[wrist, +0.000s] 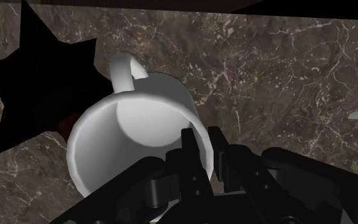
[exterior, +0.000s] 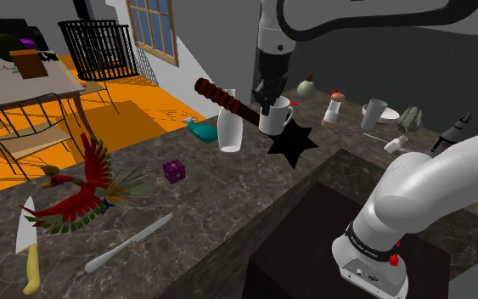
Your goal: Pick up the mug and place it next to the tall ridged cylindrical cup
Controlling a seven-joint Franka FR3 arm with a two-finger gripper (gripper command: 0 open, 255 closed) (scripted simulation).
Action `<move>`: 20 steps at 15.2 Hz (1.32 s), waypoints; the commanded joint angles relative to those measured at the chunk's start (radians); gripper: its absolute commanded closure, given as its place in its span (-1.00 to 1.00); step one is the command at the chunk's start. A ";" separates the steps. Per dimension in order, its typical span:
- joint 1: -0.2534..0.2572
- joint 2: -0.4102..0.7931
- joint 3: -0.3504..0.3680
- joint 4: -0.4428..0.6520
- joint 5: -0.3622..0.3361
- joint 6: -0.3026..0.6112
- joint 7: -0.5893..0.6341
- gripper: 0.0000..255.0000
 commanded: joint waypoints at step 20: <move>-0.146 -0.083 -0.366 -0.026 -0.188 -0.022 -0.437 1.00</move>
